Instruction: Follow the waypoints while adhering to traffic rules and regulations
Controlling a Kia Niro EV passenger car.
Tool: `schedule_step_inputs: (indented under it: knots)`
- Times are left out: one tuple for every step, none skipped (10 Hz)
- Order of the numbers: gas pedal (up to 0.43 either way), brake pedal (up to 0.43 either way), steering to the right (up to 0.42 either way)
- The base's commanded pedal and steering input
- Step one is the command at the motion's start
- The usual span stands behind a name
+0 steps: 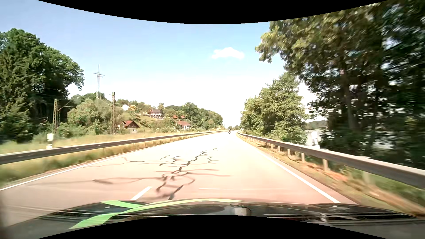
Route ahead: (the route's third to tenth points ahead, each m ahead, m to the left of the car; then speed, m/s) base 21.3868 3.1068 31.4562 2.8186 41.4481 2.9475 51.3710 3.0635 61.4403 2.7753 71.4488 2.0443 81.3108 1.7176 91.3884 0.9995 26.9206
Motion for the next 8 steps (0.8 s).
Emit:
schedule_step_inputs:
  knots:
    - [0.169, 0.0, 0.001]
    - [0.169, 0.0, 0.0]
    - [0.177, 0.0, 0.0]
    - [0.197, 0.0, 0.0]
    - [0.197, 0.0, 0.0]
    - [0.209, 0.0, 0.0]
    - [0.209, 0.0, 0.0]
    - [0.197, 0.0, 0.001]
